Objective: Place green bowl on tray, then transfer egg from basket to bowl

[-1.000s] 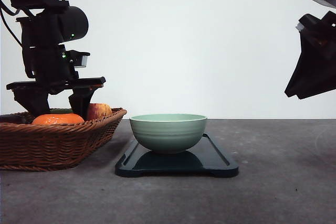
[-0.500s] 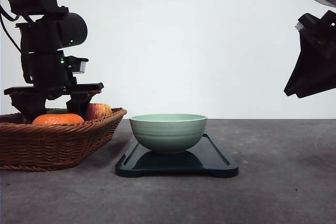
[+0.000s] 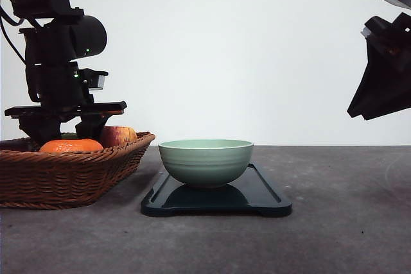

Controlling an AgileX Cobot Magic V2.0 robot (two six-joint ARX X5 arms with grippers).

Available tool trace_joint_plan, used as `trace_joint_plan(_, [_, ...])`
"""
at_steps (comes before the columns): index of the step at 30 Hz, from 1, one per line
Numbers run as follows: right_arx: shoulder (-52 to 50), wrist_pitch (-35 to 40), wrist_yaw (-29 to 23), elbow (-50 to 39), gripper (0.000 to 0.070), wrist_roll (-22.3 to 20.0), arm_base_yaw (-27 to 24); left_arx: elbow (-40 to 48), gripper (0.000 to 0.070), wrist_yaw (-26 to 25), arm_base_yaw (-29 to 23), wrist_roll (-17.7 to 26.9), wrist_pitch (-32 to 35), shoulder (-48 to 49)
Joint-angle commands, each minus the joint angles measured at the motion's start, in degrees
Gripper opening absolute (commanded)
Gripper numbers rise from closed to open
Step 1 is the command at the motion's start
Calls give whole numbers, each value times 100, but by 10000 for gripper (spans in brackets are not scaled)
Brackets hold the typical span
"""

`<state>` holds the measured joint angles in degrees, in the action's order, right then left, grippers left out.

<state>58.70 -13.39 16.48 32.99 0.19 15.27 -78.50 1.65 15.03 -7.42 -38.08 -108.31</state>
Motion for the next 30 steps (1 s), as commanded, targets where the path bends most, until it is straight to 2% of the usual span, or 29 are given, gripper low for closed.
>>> trace_joint_plan(1, [33,55,10,20,156,-42,13,-116,281,28,15,48,-30,-122])
trace_joint_plan(3, [33,55,10,20,156,-42,13,-116,232,26,15,47,-58,-122])
trace_joint_plan(5, [33,55,10,20,156,-42,13,-116,213,26,15,46,-79,-122])
trace_joint_plan(14, [33,53,10,20,156,-42,13,-118,228,26,15,48,-134,-54])
trace_joint_plan(24, [33,55,12,20,156,-22,13,-118,228,17,41,51,-131,729])
trace_joint_plan(27, [33,57,12,20,156,-22,13,-118,227,-150,85,31,-65,1042])
trace_joint_plan(30, [33,57,12,20,156,-22,13,-118,227,-591,183,-114,111,1322])
